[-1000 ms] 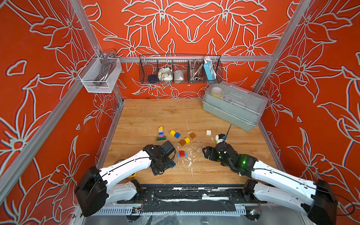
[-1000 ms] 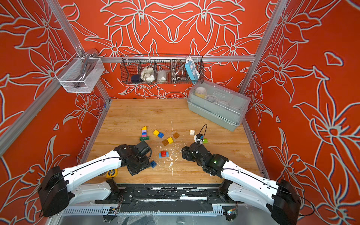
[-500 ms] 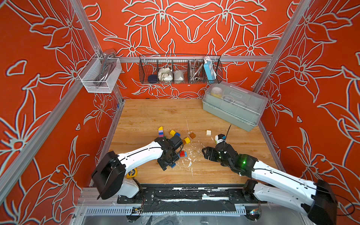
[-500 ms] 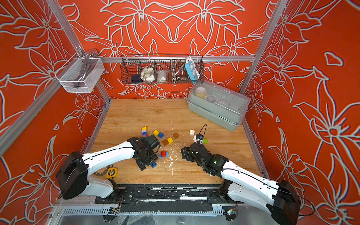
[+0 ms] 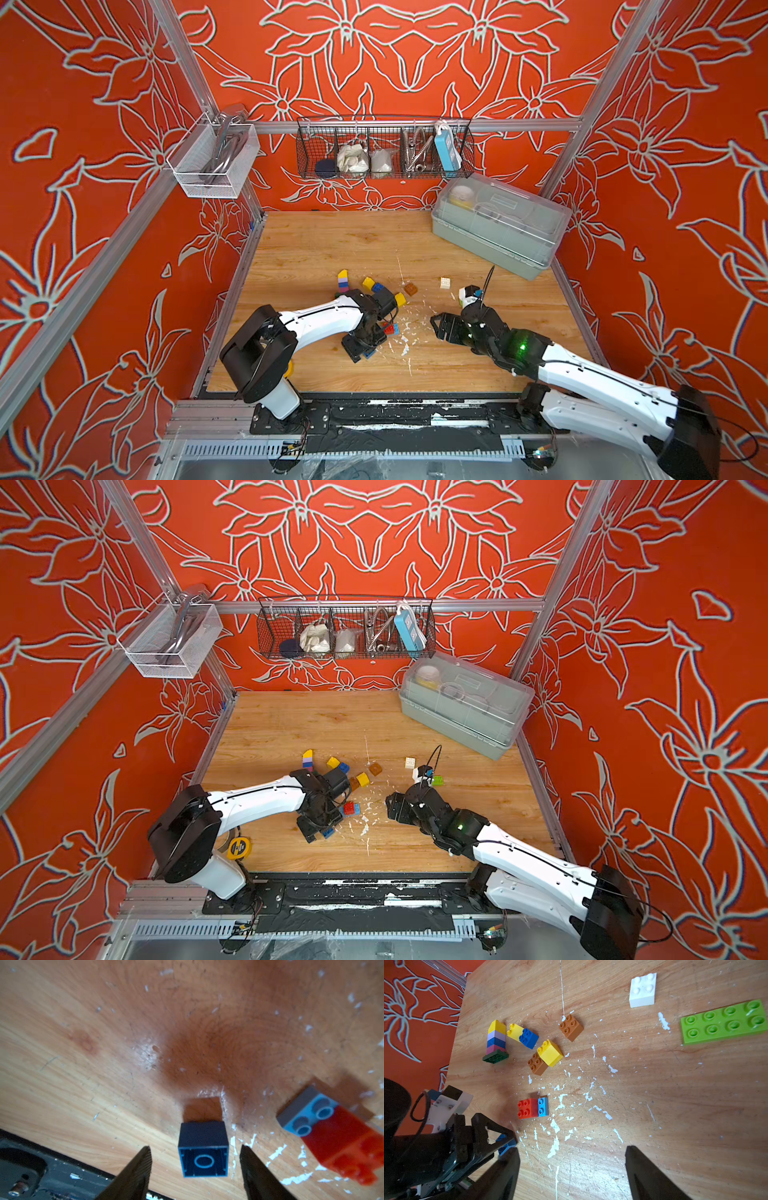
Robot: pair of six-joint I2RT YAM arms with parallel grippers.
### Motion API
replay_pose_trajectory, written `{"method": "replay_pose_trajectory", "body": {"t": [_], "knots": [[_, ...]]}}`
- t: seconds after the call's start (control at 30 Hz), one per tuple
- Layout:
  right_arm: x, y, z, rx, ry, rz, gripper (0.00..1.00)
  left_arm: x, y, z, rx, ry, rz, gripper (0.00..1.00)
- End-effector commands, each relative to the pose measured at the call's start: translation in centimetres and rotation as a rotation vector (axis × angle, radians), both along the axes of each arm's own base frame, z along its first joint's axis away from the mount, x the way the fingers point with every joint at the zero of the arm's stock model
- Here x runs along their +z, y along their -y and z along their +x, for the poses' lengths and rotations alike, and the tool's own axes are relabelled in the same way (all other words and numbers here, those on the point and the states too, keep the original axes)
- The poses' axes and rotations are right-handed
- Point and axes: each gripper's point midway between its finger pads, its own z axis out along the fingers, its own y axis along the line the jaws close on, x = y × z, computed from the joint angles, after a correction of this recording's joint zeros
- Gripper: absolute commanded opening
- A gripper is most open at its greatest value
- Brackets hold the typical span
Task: Assemble the number 1 with lego
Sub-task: Pick up the lego brick from the center of the board.
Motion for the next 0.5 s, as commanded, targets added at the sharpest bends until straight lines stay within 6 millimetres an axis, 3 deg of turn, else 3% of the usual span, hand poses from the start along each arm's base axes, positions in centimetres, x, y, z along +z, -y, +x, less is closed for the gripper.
{"method": "replay_pose_trajectory", "body": {"t": [0.0,0.27,0.47], "knots": [[0.22,-0.05,-0.21,0.017,0.013,0.003,0.85,-0.52,0.12,-0.19,-0.019,-0.017,0.010,0.65],[0.21,0.06,-0.18,0.011,0.013,0.004,0.84,-0.80,0.27,-0.02,-0.051,-0.013,0.006,0.47],[0.23,0.03,-0.25,0.013,0.012,0.007,0.85,-1.32,0.93,-0.07,-0.077,-0.006,-0.040,0.39]]}}
